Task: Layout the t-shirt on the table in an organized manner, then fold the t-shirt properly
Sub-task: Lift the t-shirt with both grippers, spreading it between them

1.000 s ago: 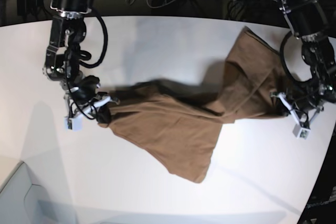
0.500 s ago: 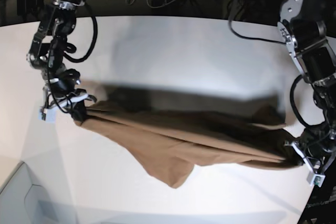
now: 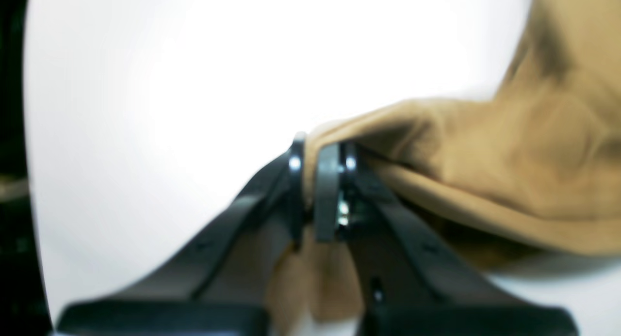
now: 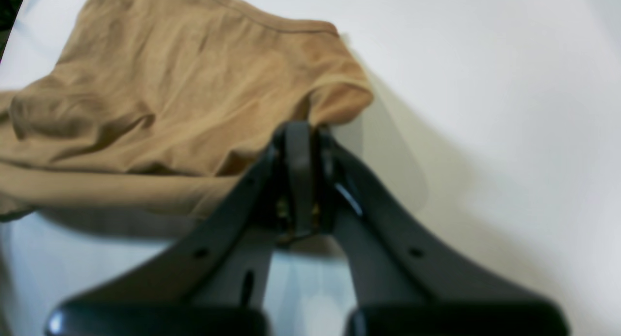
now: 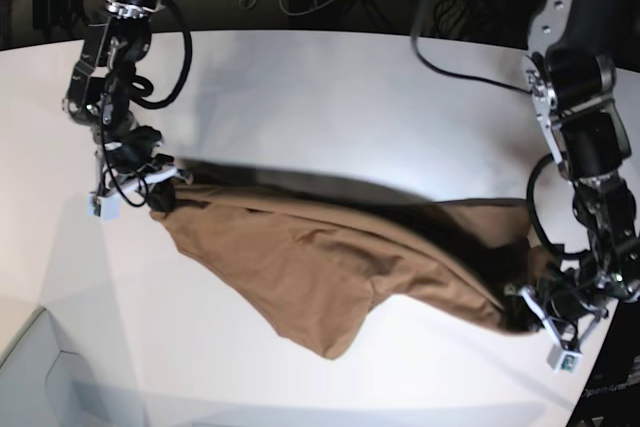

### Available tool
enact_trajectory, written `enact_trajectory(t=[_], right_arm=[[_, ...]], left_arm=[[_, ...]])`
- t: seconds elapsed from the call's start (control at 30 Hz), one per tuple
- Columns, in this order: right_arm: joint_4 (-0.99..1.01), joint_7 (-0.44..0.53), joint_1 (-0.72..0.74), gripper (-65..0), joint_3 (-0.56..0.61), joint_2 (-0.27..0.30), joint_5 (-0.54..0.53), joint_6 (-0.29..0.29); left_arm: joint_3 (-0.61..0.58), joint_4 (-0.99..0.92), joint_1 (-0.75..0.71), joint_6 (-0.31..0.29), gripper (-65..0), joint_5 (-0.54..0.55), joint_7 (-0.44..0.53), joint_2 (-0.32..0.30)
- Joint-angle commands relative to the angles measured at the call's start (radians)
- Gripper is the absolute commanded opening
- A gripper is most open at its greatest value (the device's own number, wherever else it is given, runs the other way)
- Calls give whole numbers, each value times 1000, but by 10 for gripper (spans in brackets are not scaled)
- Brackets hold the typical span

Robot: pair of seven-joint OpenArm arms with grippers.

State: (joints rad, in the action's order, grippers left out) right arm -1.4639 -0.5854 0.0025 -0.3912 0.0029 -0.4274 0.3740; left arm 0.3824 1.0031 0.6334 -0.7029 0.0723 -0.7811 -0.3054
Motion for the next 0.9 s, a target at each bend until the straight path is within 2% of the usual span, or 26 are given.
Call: enact_trajectory(t=[0.0,0.17,0.23,0.33,0.37,0.5,0.57,0.67,0.77,0.87], right_arm=[[-19,23,15,-650,-1,10,-18,9],[-19,18,15,-650,-1,10,-18,9],[-19,18,15,-650,-1,12,-18,9],[-19,15,15,-650,-1,12,-18,9],[-19,15,15,-650,-1,13,-18,9],[-21,14,15,-650,-1,13,-18,9],[-21,14,15,-650,-1,13,-18,9],[-22,14,15,-650,-1,13,-18,9],[-22,14,12,-650,-1,13,-18,9],[-22,14,9,-650,-1,13,-18,9]], left_arm=[[0,-8,64,5,-649,11,36,-11],[-1,-178,216,5,-648,10,116,5],[-1,-244,263,5,-622,10,157,8],[-1,-361,308,5,-510,10,222,12],[-1,-401,323,36,-447,10,245,12],[7,-482,334,245,-206,22,312,15],[7,-482,325,288,-133,45,311,15],[7,-479,280,285,-72,125,249,2],[8,-453,210,285,-55,245,136,-58],[8,-353,52,285,-55,369,88,-73]])
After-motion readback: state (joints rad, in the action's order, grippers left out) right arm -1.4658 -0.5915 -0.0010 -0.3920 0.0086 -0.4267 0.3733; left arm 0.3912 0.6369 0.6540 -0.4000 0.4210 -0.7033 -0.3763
